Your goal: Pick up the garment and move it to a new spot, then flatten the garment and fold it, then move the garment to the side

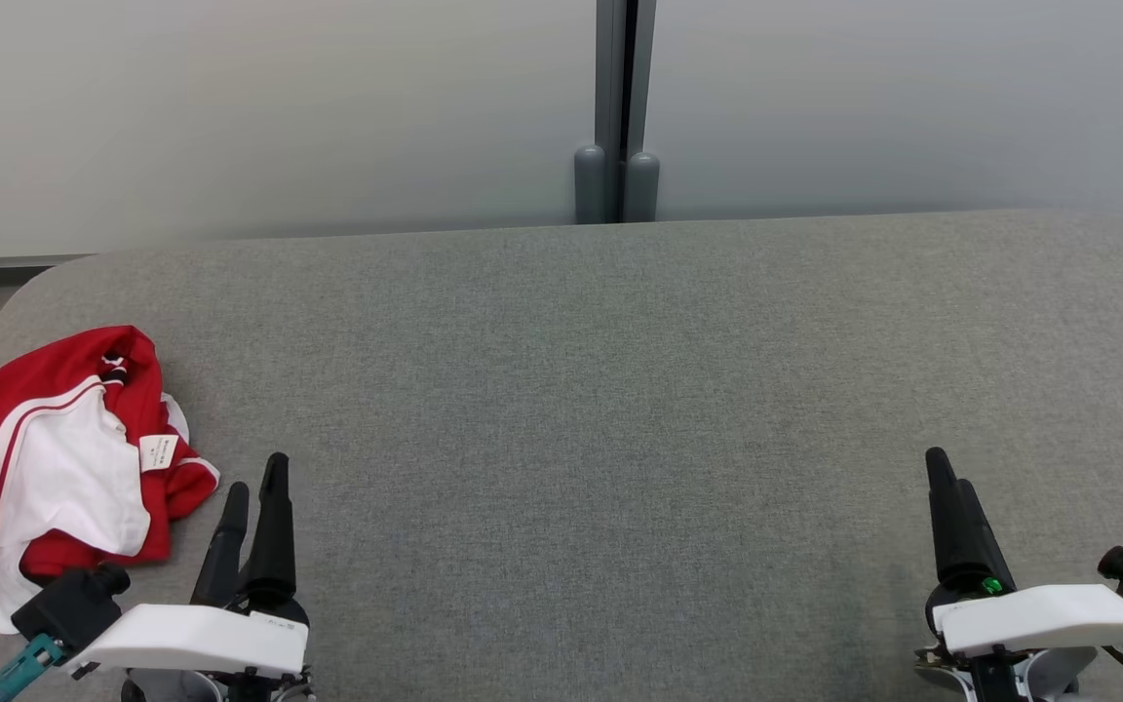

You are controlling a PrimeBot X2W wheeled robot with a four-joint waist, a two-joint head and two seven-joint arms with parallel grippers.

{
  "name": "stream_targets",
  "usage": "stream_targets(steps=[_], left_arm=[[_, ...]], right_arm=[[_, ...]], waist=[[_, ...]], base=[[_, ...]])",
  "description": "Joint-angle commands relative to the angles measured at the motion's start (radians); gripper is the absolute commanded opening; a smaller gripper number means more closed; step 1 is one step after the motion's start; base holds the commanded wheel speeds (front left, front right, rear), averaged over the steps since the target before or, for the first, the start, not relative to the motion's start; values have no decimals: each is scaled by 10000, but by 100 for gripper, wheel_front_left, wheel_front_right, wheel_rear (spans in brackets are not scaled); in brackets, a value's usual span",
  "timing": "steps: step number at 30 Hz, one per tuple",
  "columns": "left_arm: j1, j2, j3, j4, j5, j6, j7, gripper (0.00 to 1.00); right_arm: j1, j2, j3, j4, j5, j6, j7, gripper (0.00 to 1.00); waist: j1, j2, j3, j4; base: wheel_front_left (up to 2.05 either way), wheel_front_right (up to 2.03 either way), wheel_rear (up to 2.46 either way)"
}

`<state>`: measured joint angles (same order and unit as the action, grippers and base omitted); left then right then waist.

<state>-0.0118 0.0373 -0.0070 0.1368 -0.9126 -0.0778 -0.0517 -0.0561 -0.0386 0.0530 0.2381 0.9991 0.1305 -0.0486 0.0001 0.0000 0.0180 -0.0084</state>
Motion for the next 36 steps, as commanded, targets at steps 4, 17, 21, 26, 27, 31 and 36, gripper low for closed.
stream_targets(steps=[4,17,21,26,27,31,36], left_arm=[[-101,78,-162,-203,783,153,-173,100],[-8,148,-644,-370,2641,487,-586,100],[-4,187,-809,-411,3131,571,-707,100],[21,202,-973,-609,3658,600,-850,100],[27,207,-1002,-650,3768,602,-872,100],[59,214,-1075,-740,4106,631,-956,100],[118,209,-1148,-818,4597,715,-1093,100]], right_arm=[[-192,-134,315,-66,-1145,1,-211,100],[-214,-98,587,-219,-3300,2,-626,100],[-170,-96,582,-224,-3839,2,-746,100],[-112,-98,649,-239,-4331,2,-895,100],[-112,-99,686,-244,-4419,2,-912,100],[-107,-103,770,-261,-4693,2,-999,100],[-79,-107,863,-306,-5166,2,-1128,100]], waist=[[0,0,28,-7],[0,0,41,-55],[0,0,53,-64],[0,0,61,-70],[0,0,63,-72],[0,0,68,-76],[0,0,76,-85]], base=[[0,0,0],[0,0,0],[0,0,0],[0,0,0],[0,0,0],[0,0,0],[0,0,0]])
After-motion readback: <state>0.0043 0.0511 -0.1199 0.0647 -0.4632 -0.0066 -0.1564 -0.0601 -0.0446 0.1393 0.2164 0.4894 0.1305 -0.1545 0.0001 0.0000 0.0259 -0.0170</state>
